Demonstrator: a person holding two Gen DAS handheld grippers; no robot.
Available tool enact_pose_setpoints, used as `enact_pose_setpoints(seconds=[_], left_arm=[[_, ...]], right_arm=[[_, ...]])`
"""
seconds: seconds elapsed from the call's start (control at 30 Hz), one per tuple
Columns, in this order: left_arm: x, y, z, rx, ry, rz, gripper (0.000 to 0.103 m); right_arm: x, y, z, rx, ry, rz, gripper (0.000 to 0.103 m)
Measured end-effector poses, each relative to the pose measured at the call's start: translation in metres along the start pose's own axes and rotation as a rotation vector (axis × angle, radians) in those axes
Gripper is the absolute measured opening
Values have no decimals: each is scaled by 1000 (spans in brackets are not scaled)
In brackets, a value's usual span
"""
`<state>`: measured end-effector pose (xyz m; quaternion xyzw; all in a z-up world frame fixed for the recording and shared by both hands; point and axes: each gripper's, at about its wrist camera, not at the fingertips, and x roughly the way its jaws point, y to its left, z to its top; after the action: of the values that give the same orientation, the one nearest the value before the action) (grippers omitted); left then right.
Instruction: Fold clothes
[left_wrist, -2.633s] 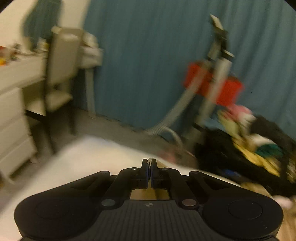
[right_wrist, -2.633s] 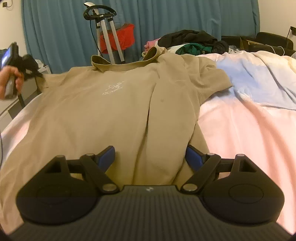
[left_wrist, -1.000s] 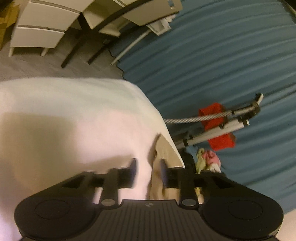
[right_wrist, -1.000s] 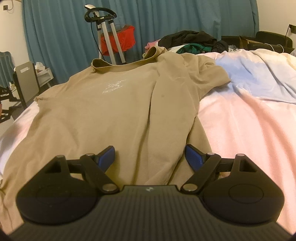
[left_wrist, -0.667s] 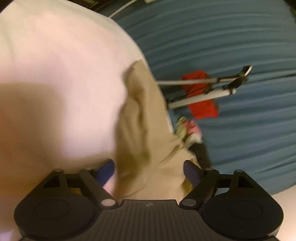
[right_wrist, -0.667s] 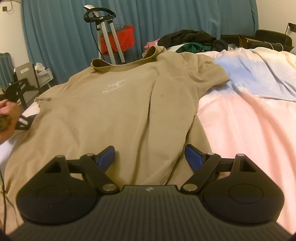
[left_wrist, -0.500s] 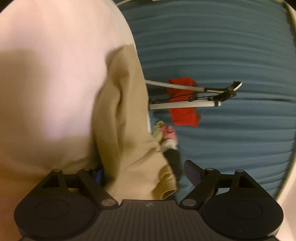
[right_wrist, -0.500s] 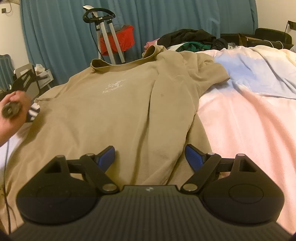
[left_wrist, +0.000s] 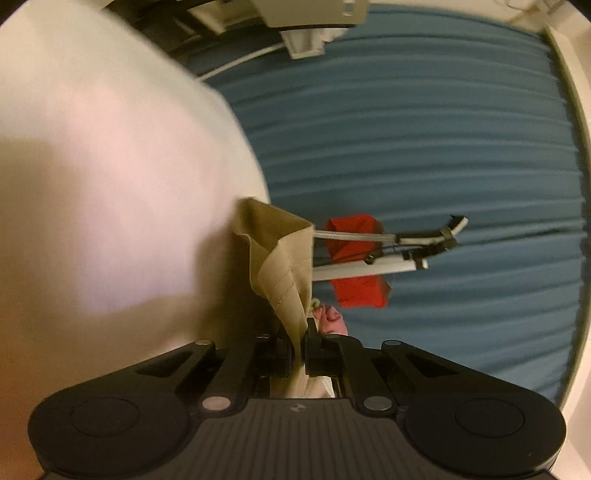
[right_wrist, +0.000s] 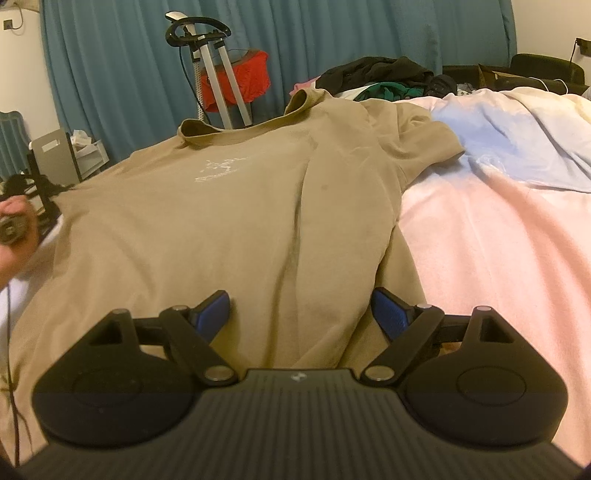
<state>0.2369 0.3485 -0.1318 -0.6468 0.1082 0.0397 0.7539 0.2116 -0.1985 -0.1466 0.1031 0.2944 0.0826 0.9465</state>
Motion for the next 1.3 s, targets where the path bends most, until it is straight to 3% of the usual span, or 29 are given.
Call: enact_pose_setpoints(seconds=[0.07, 0.2, 0.3, 0.4, 0.53, 0.67, 0.9, 1.03, 1.13, 1.3], left_arm=[[-20, -4, 10, 22, 1, 21, 9], [-58, -8, 32, 113, -83, 117, 17], [-80, -19, 45, 207, -83, 182, 47], [-95, -42, 37, 357, -66, 240, 75], [-95, -97, -20, 681, 32, 288, 86], [-85, -141, -98, 872, 107, 276, 89], [-124, -161, -235, 1026, 215, 182, 96], [-147, -153, -299, 1079, 273, 140, 97], [-160, -145, -329, 1115, 277, 128, 97], [-170, -130, -349, 1169, 266, 128, 98]], right_arm=[[-1, 0, 0, -2, 0, -2, 85], [-1, 1, 0, -9, 1, -6, 84], [-1, 1, 0, -14, 2, -8, 84], [-1, 1, 1, -20, 4, -11, 84], [-5, 2, 3, -30, -2, -13, 84], [-18, 3, 6, -41, -40, -8, 84], [-54, 2, 14, -39, -149, 10, 84], [-76, -19, 21, 84, -196, 27, 84], [-82, -47, 26, 256, -199, 64, 84], [-74, -89, 27, 500, -192, 115, 86]])
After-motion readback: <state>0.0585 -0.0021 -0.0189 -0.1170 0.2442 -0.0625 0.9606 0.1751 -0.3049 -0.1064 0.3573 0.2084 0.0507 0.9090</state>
